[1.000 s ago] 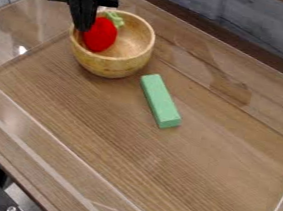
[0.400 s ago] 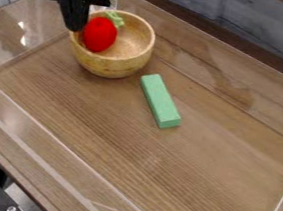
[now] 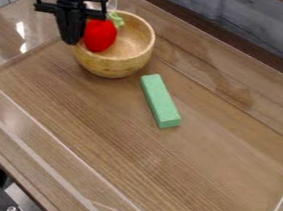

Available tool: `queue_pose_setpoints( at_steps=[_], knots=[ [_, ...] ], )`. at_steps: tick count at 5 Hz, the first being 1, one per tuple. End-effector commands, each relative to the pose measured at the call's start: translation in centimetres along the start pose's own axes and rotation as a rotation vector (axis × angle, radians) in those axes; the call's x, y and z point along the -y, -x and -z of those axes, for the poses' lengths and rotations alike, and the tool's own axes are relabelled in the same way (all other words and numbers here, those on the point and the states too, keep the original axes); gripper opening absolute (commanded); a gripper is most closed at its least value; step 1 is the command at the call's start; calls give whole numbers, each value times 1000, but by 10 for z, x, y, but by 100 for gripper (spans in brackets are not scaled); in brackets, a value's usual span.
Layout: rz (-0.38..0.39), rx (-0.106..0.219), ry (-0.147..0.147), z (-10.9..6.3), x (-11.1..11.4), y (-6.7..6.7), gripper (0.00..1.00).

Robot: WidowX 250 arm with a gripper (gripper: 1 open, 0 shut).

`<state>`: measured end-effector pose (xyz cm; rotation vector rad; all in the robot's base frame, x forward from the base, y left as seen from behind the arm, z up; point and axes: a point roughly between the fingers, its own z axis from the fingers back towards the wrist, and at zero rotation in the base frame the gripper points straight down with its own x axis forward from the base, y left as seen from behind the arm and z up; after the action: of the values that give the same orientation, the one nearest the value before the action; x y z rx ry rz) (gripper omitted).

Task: Move the red fruit to the left

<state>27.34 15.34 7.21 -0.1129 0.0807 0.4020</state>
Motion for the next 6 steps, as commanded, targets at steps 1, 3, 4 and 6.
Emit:
queue_pose_setpoints(
  at_steps=[1, 3, 4, 6],
  knots=[
    [10, 76, -23, -15, -5, 2, 0],
    [17, 55, -32, -1, -10, 9, 0],
    [17, 46, -34, 4, -12, 11, 0],
    [11, 28, -37, 12, -18, 13, 0]
  ],
)
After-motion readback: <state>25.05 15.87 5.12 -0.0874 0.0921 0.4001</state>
